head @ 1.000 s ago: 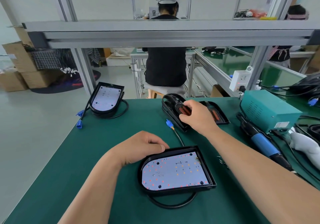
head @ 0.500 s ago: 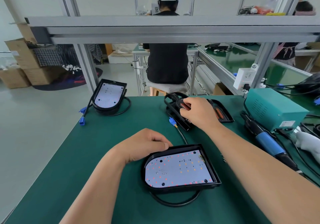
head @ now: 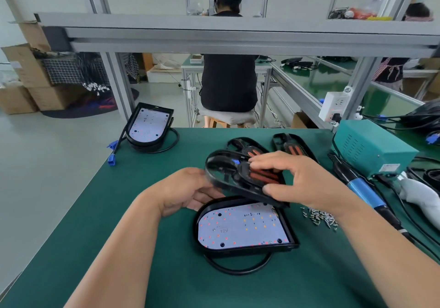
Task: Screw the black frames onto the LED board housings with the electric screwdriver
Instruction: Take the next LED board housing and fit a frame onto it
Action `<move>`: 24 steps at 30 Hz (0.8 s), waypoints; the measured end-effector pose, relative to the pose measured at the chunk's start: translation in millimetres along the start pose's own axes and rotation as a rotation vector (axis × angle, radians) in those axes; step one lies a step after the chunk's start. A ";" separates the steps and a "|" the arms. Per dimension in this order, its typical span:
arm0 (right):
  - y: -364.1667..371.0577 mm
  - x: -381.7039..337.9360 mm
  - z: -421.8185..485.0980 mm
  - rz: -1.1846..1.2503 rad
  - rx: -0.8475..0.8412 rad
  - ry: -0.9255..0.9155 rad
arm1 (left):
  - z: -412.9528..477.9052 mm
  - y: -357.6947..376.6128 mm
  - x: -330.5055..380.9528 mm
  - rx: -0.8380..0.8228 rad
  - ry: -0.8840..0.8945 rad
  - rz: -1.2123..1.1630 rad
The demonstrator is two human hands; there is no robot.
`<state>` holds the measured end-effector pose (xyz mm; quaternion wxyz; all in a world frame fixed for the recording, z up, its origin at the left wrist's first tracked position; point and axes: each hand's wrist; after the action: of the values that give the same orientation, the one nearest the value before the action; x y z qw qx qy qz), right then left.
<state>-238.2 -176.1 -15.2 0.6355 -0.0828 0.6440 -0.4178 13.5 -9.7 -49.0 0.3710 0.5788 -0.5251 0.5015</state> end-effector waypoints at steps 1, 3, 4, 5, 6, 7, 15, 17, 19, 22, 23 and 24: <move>-0.9 -3.7 -6.5 -0.007 -0.040 -0.016 | -0.4 0.4 1.3 -0.004 0.004 -0.011; 0.0 -8.4 -17.3 -0.050 -0.088 -0.043 | -1.5 2.4 2.1 -0.011 0.004 -0.011; 1.3 -9.9 -20.3 -0.073 -0.099 -0.050 | -1.3 2.4 2.0 -0.007 0.000 -0.010; 3.1 -11.1 -22.9 -0.096 -0.110 -0.049 | -0.5 1.6 1.0 -0.008 -0.008 -0.010; 5.2 -12.0 -24.3 -0.123 -0.123 -0.047 | 0.6 0.5 0.3 -0.019 -0.020 -0.015; 7.4 -12.7 -25.2 -0.156 -0.138 -0.049 | 1.6 -0.8 0.2 -0.034 -0.038 -0.019; 21.2 -23.1 -27.0 -0.385 -0.253 -0.135 | -7.5 -1.3 4.6 -0.182 0.051 0.170; 25.6 -26.2 -28.2 -0.420 -0.275 -0.161 | -8.5 -0.6 6.2 -0.170 0.050 0.169; 26.8 -28.2 -30.1 -0.431 -0.281 -0.159 | -9.1 0.5 7.4 -0.166 0.060 0.192; 26.0 -28.3 -32.8 -0.418 -0.286 -0.142 | -7.8 0.7 5.7 -0.168 0.065 0.203; 26.0 -28.1 -33.5 -0.414 -0.288 -0.134 | -7.2 0.6 5.1 -0.174 0.066 0.205; 26.3 -27.9 -34.0 -0.411 -0.292 -0.125 | -7.0 1.1 4.9 -0.181 0.070 0.211</move>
<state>-252.2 -126.8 -16.5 0.5572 -0.3285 0.6267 -0.4346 10.8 -4.3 -42.8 0.3851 0.4665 -0.6130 0.5083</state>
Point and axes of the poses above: each hand's wrist, its own z-axis towards the middle knuckle, its own y-axis out of the palm, x = y × z, and after that the axes turned 6 degrees about y, right-handed
